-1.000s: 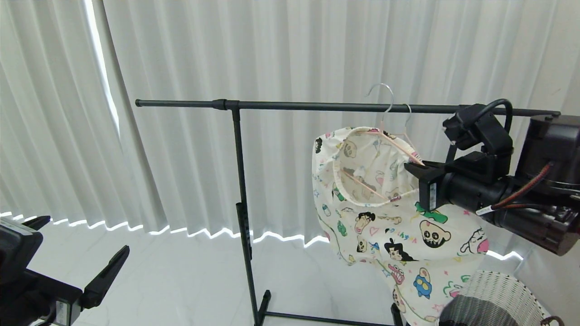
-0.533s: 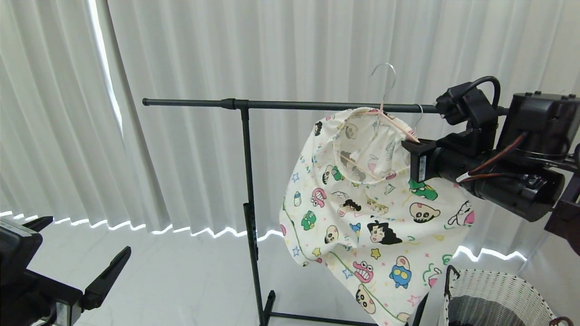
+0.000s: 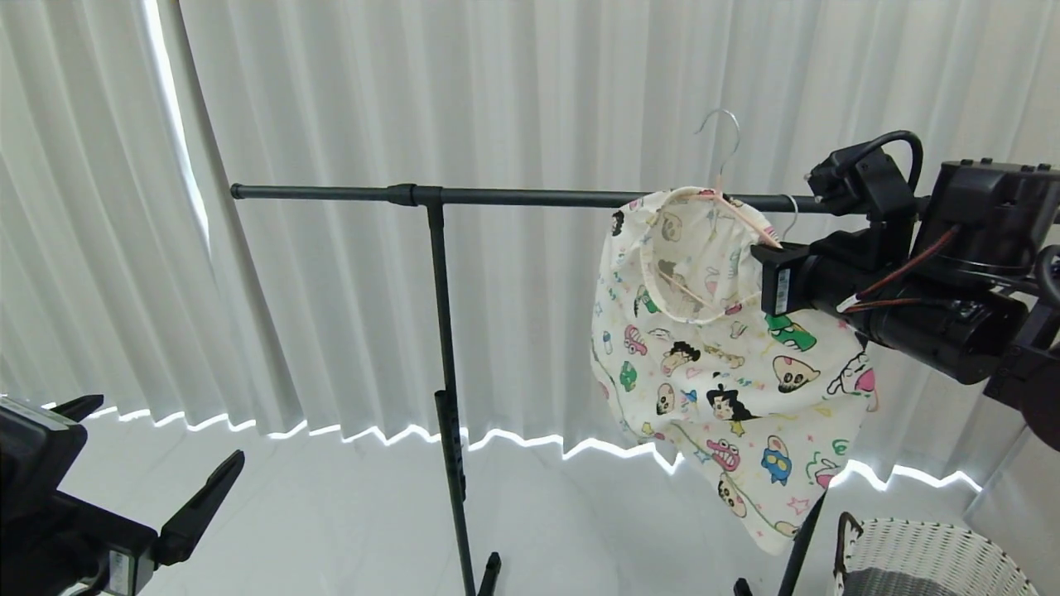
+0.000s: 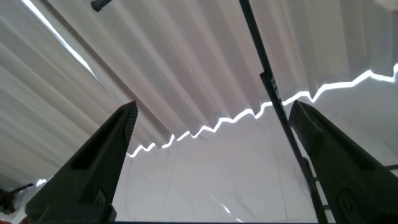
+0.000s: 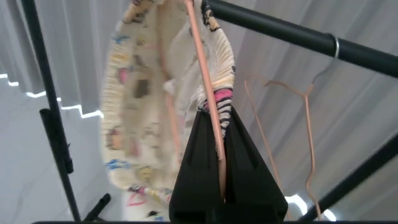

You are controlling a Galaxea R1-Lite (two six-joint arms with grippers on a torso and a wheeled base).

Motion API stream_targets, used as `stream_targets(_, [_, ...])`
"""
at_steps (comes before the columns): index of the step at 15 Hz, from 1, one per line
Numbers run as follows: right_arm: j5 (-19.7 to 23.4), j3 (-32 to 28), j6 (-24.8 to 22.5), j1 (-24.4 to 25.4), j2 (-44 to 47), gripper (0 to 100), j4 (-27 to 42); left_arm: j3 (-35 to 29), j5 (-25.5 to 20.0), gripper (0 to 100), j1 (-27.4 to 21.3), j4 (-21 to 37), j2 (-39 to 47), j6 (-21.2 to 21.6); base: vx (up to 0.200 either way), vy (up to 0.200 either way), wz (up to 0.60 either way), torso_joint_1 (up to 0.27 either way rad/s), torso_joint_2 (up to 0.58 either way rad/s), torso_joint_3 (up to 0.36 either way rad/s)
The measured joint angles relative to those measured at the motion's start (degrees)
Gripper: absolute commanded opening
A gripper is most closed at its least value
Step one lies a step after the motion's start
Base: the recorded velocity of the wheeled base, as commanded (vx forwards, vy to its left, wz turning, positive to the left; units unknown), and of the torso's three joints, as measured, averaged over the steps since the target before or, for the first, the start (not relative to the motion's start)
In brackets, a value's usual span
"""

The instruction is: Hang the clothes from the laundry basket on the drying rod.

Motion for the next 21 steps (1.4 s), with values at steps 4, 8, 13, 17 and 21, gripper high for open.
stream_targets(4, [0.0, 1.21, -0.02, -0.09, 0.22, 0, -0.33, -0.09, 0.0, 100, -0.02, -0.02, 0.01, 0.09, 0.2, 0.0, 0.0, 0.004, 0.0, 0.005])
stream_targets(8, [-0.02, 2.06, -0.2, -0.09, 1.07, 0, -0.39, 0.11, -0.6, 100, -0.21, -0.04, -0.18, 0.17, 0.05, 0.0, 0.0, 0.002, 0.0, 0.002])
stream_targets(13, [-0.07, 3.02, -0.38, 0.26, 2.28, 0, -0.28, 0.05, -1.28, 100, -0.22, -0.02, -0.22, 0.33, 0.0, 0.0, 0.0, 0.0, 0.0, 0.0])
stream_targets(17, [-1.23, 2.95, -0.32, 0.09, 4.68, 0, -0.33, 0.13, -1.32, 100, -1.69, 0.02, -0.32, 0.44, 0.0, 0.0, 0.0, 0.0, 0.0, 0.0])
stream_targets(21, [-2.79, 2.15, -0.29, -0.71, 6.89, 0, -0.35, -0.91, -1.3, 100, -3.08, -0.02, -0.29, 0.44, 0.0, 0.0, 0.0, 0.0, 0.0, 0.0])
